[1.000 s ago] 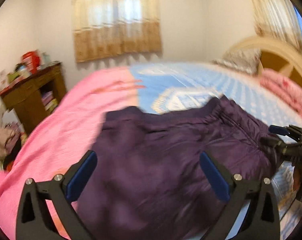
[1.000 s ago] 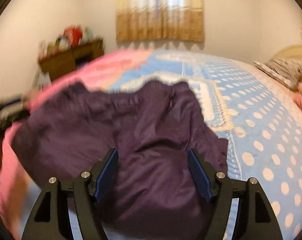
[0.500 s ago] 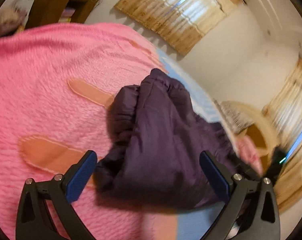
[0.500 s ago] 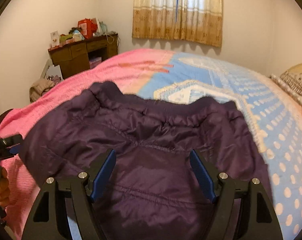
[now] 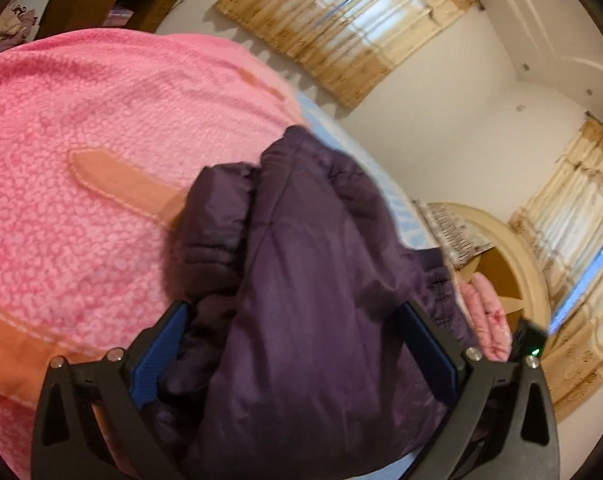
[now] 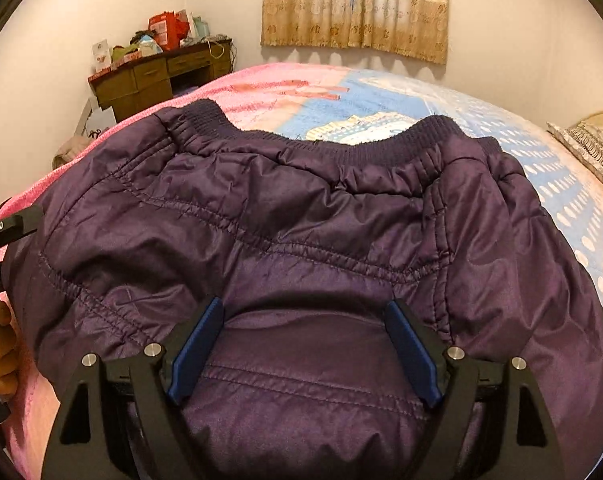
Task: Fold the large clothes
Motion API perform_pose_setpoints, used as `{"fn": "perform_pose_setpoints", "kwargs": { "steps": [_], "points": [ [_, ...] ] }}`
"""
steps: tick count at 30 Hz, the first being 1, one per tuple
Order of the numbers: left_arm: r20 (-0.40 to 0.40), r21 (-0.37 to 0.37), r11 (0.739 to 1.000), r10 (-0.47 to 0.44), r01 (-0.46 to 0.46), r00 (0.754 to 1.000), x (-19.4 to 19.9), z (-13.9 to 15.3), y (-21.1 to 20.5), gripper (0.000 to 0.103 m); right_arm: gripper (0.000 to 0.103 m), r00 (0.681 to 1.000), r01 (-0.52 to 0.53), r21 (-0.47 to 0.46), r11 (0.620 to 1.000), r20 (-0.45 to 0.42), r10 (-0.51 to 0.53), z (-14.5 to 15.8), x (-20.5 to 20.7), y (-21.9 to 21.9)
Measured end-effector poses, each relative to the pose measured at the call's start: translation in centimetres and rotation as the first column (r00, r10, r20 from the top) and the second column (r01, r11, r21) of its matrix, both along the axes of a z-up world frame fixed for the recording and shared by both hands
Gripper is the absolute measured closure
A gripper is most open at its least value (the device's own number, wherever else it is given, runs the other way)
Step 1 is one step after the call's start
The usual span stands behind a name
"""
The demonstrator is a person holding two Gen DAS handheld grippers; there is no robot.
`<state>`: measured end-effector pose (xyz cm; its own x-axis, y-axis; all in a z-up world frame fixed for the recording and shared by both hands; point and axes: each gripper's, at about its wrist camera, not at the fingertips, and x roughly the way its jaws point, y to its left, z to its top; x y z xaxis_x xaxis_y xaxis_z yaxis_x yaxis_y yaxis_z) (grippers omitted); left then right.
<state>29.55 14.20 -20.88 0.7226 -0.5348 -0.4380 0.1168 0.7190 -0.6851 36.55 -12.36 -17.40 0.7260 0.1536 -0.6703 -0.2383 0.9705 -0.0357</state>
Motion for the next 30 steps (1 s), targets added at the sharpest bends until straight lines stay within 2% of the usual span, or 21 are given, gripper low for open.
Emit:
{"fn": "perform_pose_setpoints", "kwargs": {
  "steps": [3, 8, 9, 10, 11, 12, 14, 15, 17, 19, 22, 23, 24, 25, 28, 29, 30],
  "points": [
    [0.023, -0.102, 0.995, -0.004, 0.006, 1.000, -0.4, -0.1, 0.8, 0.006, 0.020, 1.000, 0.003, 0.004, 1.000, 0.007, -0.003, -0.1, -0.4, -0.1],
    [0.008, -0.073, 0.997, 0.007, -0.006, 1.000, 0.3, -0.4, 0.5, 0.007, 0.020, 1.000, 0.004, 0.008, 1.000, 0.012, -0.005, -0.1, -0.8, -0.3],
    [0.013, -0.078, 0.997, 0.002, -0.001, 1.000, 0.4, -0.3, 0.4, 0.013, 0.020, 1.000, 0.005, 0.010, 1.000, 0.014, -0.005, -0.1, -0.9, -0.4],
    [0.027, -0.101, 0.995, -0.012, 0.014, 1.000, 0.4, -0.3, 0.4, 0.024, 0.020, 1.000, 0.005, 0.012, 1.000, 0.015, -0.005, 0.0, -0.8, -0.4],
    [0.036, -0.156, 0.987, -0.045, 0.050, 0.998, 0.5, -0.4, 0.7, 0.052, 0.020, 1.000, 0.006, 0.014, 1.000, 0.017, -0.006, 0.0, -0.9, -0.5],
    [0.031, -0.170, 0.984, -0.044, 0.049, 0.999, 0.6, -0.5, 0.8, 0.061, 0.020, 1.000, 0.006, 0.016, 1.000, 0.020, -0.006, -0.1, -1.0, -0.6],
    [0.065, -0.140, 0.988, -0.048, 0.056, 0.997, 0.2, 0.4, 0.6, 0.066, 0.020, 1.000, 0.007, 0.017, 1.000, 0.023, -0.008, 0.0, -1.1, -0.5],
    [0.095, -0.095, 0.993, -0.057, 0.066, 0.994, -0.1, 1.2, 0.0, 0.067, 0.020, 1.000, 0.007, 0.018, 1.000, 0.024, -0.008, 0.1, -1.0, -0.4],
    [0.117, -0.050, 0.996, -0.063, 0.070, 0.991, -0.5, 2.4, -0.8, 0.067, 0.020, 1.000, 0.008, 0.021, 1.000, 0.025, -0.008, 0.1, -1.1, -0.5],
    [0.091, -0.054, 0.998, -0.039, 0.044, 0.995, 0.2, 2.3, -0.8, 0.065, 0.020, 1.000, 0.007, 0.022, 1.000, 0.026, -0.008, 0.0, -1.3, -0.6],
    [0.026, -0.026, 1.000, 0.014, -0.013, 1.000, 0.9, 1.2, -0.1, 0.054, 0.020, 0.999, 0.002, 0.030, 1.000, 0.033, -0.003, 0.1, -1.4, -0.8],
    [-0.001, -0.035, 0.999, 0.033, -0.033, 0.999, 1.1, 0.4, 0.4, 0.039, 0.020, 0.999, 0.001, 0.032, 0.999, 0.035, -0.002, 0.1, -1.5, -0.8],
    [-0.033, -0.039, 0.997, 0.063, -0.064, 0.998, 1.0, -0.4, 0.9, 0.019, 0.020, 0.999, -0.001, 0.033, 0.999, 0.037, 0.000, 0.1, -1.5, -0.9],
    [-0.050, -0.050, 0.995, 0.086, -0.088, 0.995, 0.9, -1.1, 1.4, 0.020, 0.020, 0.999, -0.002, 0.034, 0.999, 0.038, 0.001, 0.2, -1.5, -0.9],
    [-0.022, -0.026, 0.998, 0.064, -0.065, 0.998, 0.4, -0.9, 0.5, 0.018, 0.020, 0.999, -0.001, 0.034, 0.999, 0.039, 0.000, 0.1, -1.5, -0.9],
    [0.000, -0.072, 0.997, 0.013, -0.013, 1.000, 0.6, -0.9, 0.3, 0.026, 0.020, 0.999, -0.001, 0.035, 0.999, 0.039, -0.001, 0.1, -1.5, -1.0],
    [0.018, -0.134, 0.991, -0.021, 0.023, 1.000, 0.8, -1.1, 0.4, 0.055, 0.020, 0.999, -0.001, 0.037, 0.999, 0.039, -0.001, 0.1, -1.5, -1.0]
  ]
}}
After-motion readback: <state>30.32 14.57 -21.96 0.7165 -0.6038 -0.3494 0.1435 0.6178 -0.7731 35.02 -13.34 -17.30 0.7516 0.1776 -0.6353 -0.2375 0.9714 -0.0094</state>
